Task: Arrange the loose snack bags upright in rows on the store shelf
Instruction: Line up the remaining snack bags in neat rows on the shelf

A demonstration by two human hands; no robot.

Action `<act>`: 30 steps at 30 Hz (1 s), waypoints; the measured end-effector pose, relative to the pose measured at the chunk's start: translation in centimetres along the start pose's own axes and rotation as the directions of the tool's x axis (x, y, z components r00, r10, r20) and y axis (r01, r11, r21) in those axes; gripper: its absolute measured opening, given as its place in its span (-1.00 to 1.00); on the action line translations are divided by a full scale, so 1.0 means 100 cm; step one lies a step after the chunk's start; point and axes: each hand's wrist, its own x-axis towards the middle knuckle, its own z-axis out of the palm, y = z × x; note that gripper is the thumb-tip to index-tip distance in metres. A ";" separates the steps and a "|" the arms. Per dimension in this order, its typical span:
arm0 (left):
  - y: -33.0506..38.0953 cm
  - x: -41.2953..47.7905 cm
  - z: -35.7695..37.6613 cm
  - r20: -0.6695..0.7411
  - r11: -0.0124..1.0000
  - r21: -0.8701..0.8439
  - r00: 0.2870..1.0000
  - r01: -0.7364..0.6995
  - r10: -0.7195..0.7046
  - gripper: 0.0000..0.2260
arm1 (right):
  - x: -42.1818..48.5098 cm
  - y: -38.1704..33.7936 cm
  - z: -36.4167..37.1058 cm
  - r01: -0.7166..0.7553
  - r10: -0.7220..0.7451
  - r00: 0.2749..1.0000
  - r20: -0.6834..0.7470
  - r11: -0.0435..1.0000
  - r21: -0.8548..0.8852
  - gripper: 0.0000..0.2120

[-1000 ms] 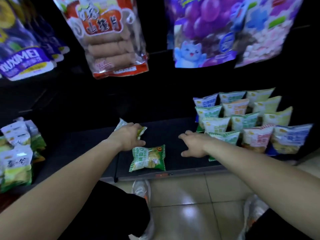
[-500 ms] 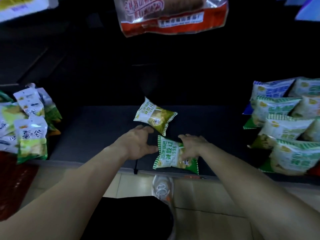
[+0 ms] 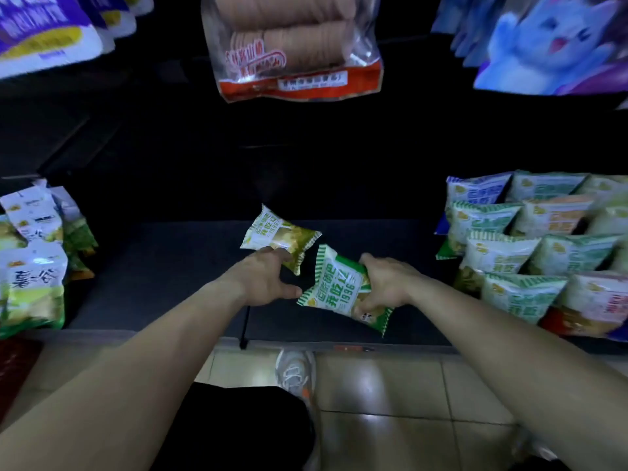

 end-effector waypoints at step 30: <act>0.184 0.212 0.039 -0.214 0.968 0.224 0.964 -0.109 0.158 -0.20 | -0.113 0.162 -0.049 -0.256 0.253 0.966 -0.044 0.962 -0.097 -0.28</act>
